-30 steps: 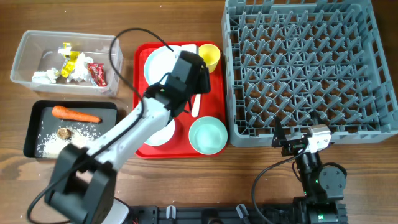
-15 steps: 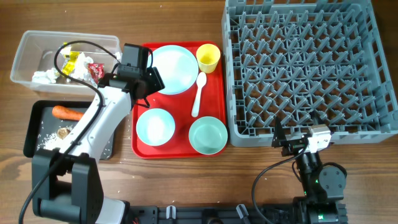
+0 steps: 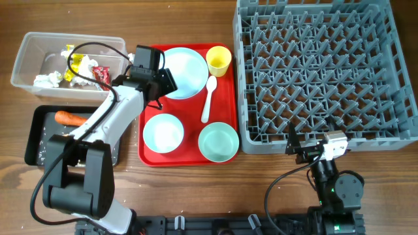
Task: Sort waste into correct bins and load items into the dishwasher rack
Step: 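Grasp the light-blue plate edge with left gripper and lift it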
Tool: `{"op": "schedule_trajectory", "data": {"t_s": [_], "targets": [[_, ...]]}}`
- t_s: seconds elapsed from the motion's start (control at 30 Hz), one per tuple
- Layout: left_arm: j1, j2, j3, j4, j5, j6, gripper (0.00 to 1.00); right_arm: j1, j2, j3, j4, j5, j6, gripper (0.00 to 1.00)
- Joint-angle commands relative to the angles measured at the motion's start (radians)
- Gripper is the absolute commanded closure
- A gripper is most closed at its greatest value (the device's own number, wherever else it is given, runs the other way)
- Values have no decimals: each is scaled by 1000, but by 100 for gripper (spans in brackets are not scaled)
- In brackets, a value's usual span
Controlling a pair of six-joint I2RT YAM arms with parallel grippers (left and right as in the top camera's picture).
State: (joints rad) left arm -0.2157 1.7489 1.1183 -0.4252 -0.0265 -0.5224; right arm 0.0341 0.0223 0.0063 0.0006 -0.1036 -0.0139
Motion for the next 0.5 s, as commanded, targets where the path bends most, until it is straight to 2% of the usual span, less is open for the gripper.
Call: {"op": "schedule_trajectory", "data": {"t_s": [0.0, 0.33, 0.47], "targets": [[2, 12, -2, 1, 11, -10, 32, 2, 1, -1, 6, 2, -12, 0], [-16, 107, -2, 79, 10, -11, 32, 2, 1, -1, 6, 2, -11, 0], [-16, 121, -2, 104, 7, -18, 46, 2, 1, -1, 6, 2, -12, 0]]}}
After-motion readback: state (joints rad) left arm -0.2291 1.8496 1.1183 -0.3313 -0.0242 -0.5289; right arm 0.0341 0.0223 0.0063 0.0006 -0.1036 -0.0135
